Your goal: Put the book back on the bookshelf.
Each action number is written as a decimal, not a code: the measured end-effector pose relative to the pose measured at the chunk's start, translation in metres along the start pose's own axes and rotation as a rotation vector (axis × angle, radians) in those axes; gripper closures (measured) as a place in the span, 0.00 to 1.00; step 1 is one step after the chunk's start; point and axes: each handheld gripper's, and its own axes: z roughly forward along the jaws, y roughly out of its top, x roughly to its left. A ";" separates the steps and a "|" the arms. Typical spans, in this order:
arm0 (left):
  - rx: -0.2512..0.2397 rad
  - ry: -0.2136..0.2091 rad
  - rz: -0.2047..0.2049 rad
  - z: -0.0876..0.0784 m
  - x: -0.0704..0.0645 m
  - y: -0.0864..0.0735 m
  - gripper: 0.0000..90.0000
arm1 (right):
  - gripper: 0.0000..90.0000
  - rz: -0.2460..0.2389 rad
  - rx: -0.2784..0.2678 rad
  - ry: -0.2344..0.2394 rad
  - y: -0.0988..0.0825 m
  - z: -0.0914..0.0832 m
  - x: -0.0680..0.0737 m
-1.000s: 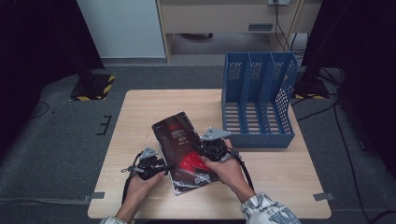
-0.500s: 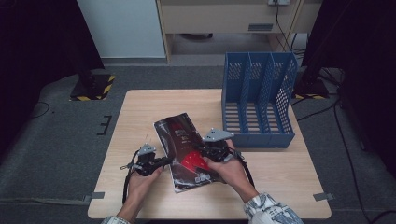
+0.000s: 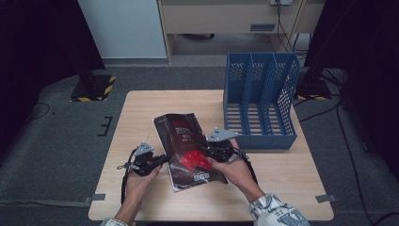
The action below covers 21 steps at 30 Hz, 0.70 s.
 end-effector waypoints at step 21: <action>-0.031 0.031 0.093 -0.010 -0.012 0.011 0.97 | 0.76 -0.008 -0.020 0.044 0.014 -0.007 0.001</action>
